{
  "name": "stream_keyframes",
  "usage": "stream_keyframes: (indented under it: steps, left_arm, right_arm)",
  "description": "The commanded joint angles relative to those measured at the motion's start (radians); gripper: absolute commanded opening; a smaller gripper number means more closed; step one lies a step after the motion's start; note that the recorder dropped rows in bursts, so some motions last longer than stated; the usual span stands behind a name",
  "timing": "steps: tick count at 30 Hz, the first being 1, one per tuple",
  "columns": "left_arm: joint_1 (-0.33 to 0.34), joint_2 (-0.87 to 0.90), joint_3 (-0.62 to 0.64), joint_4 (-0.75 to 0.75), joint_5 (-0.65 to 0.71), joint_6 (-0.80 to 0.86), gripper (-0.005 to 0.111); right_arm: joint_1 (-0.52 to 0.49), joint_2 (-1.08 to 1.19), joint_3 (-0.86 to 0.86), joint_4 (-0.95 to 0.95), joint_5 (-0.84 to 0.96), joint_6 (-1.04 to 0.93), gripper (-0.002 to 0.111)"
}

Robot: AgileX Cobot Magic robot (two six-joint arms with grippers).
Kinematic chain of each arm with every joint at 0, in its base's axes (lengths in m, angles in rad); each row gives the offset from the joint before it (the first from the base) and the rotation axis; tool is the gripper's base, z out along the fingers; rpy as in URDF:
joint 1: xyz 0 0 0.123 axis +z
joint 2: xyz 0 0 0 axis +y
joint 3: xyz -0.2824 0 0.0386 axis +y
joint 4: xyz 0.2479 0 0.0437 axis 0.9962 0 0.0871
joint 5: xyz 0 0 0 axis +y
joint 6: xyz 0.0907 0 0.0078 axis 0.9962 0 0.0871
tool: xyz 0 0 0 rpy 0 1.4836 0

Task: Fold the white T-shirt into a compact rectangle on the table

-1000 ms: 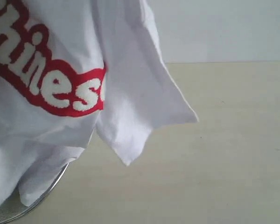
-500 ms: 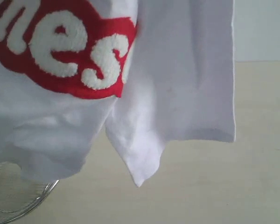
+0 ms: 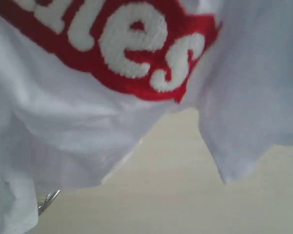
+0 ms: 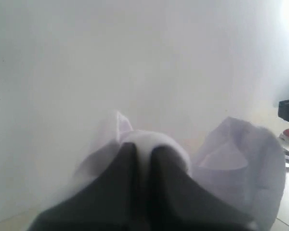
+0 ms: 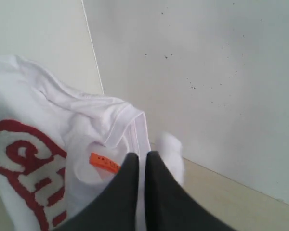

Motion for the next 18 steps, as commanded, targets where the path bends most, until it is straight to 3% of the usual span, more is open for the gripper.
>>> stream_keyframes:
  steps: [1,9,12,18]
  left_arm:
    - [0.002,0.043,-0.004,-0.075,0.013,0.032,0.005]
    - [0.002,0.099,-0.004,-0.093,0.022,0.048,0.005]
    - [0.002,0.099,-0.004,-0.093,0.015,0.059,0.005]
    - [0.002,0.099,-0.006,-0.093,0.015,0.063,0.005]
  right_arm:
    - [-0.003,-0.008,-0.023,-0.026,0.027,0.014,0.0]
    - [-0.003,-0.007,-0.025,-0.089,0.089,0.036,0.0]
    - [-0.003,0.013,-0.005,-0.193,0.171,0.156,0.0]
    - [-0.003,0.063,0.179,-0.13,0.174,0.144,0.0]
